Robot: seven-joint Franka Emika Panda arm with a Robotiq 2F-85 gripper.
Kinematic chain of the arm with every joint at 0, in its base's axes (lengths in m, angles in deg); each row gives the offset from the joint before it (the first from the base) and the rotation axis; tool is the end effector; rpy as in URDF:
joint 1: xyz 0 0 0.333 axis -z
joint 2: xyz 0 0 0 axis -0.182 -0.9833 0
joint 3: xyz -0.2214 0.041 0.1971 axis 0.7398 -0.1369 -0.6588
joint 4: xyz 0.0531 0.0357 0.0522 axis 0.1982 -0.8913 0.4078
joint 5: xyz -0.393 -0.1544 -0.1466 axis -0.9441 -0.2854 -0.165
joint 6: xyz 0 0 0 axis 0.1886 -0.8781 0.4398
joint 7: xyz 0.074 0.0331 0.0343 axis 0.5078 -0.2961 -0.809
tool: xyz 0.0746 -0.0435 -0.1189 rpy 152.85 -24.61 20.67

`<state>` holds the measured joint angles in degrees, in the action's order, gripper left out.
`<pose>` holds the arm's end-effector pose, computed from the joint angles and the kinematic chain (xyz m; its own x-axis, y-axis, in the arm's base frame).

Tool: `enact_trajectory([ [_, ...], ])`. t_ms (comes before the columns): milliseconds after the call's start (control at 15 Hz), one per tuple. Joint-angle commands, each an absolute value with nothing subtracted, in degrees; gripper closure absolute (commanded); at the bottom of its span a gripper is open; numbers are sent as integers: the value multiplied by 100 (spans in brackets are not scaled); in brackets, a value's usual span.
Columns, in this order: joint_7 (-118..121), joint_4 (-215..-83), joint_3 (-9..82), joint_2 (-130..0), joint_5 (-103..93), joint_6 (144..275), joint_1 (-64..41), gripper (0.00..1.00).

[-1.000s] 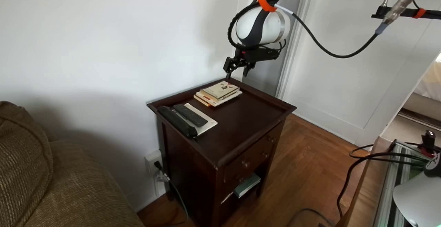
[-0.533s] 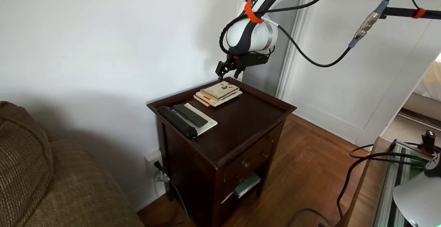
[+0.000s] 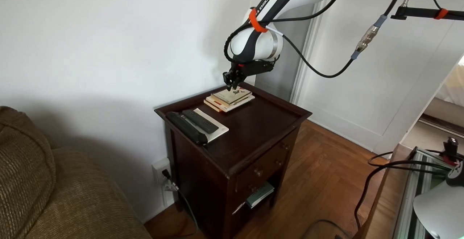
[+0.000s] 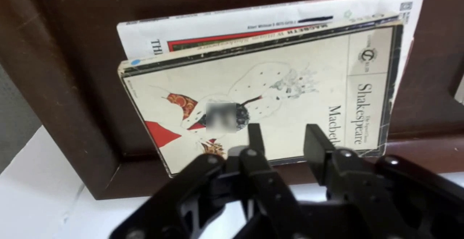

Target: Place the top two books in front of the table

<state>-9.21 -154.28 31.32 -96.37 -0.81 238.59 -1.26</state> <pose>0.7180 -0.0989 0.0486 0.9459 -0.0640 0.3180 -0.0674 -0.9977 -0.0004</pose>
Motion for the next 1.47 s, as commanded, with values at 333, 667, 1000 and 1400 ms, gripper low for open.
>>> enact_trajectory([
  [333, -1208, -15105, 2882, -10084, -51, 24131, 80, 100],
  [667, -1245, -15117, 2883, -10194, -74, 24214, 75, 100],
  [1000, -1120, -15204, 3015, -10077, -91, 23953, -30, 100],
  [1400, -1016, -15265, 3143, -9924, -92, 23582, -112, 100],
])
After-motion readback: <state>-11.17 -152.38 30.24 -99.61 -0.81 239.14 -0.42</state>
